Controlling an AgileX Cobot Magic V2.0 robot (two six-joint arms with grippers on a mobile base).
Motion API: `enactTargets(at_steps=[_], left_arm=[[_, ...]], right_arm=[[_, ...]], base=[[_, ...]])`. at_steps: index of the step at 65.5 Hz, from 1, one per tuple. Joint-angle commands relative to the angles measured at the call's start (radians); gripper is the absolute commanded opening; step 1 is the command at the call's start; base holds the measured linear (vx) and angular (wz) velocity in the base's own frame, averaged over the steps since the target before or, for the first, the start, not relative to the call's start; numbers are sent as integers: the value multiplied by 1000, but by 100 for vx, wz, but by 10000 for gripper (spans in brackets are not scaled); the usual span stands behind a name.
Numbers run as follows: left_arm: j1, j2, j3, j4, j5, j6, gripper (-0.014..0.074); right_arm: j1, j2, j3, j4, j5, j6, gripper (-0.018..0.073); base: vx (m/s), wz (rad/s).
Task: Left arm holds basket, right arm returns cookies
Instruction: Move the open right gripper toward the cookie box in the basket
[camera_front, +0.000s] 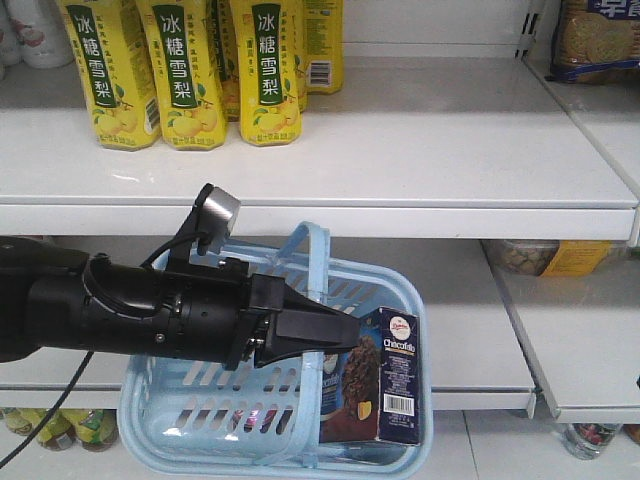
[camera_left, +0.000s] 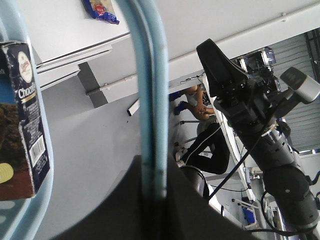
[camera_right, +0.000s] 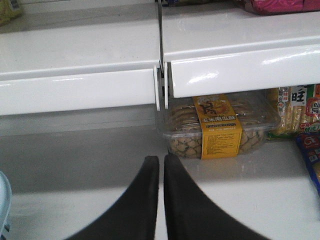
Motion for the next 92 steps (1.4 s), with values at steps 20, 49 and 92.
enactTargets(at_steps=[20, 49, 92], left_arm=[[2, -43, -36, -146, 11, 24, -3], [2, -43, -36, -146, 11, 24, -3], [2, -43, -36, -146, 11, 24, -3]], right_arm=[[1, 20, -37, -8, -69, -5, 54], [1, 20, -37, -8, -69, -5, 420], [84, 216, -298, 519, 279, -136, 473]], base=[[0, 0], [0, 0], [0, 0]])
